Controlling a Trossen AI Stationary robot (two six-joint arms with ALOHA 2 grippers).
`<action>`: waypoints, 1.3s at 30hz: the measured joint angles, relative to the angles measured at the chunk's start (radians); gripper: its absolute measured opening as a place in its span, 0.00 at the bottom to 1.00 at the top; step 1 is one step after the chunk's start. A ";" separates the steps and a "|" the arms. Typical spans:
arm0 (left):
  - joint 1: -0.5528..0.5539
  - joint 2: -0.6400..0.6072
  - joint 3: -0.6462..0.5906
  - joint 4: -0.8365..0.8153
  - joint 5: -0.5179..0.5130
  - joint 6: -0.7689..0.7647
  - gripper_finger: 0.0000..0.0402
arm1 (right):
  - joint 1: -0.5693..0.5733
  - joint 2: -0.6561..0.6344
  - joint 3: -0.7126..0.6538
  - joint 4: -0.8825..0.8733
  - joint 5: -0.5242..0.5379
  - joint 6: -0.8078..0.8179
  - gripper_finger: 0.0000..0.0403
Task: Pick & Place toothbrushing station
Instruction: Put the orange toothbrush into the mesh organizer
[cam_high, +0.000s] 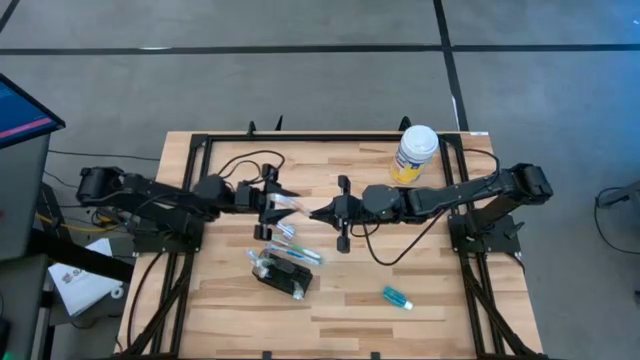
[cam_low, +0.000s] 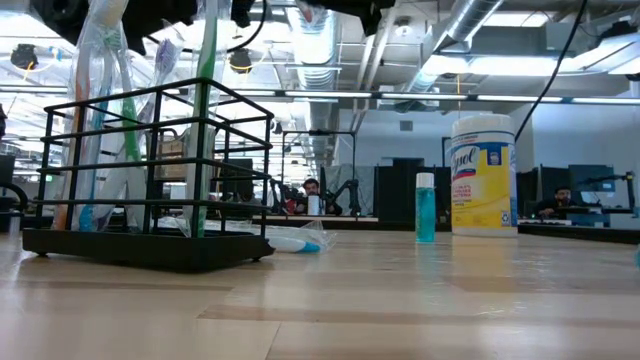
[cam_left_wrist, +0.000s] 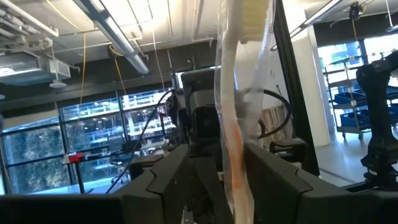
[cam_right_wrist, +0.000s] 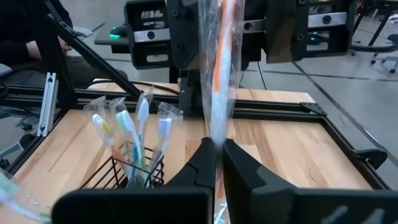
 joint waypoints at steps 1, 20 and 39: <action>0.000 0.008 0.005 0.001 0.000 0.000 0.37 | 0.000 0.000 0.000 0.000 0.000 0.000 0.01; -0.024 0.018 0.008 -0.004 0.045 -0.005 0.03 | 0.000 0.000 0.000 0.001 -0.001 -0.012 0.04; -0.039 0.018 0.008 -0.071 0.047 -0.058 0.02 | 0.029 -0.008 0.000 0.003 -0.001 -0.052 0.11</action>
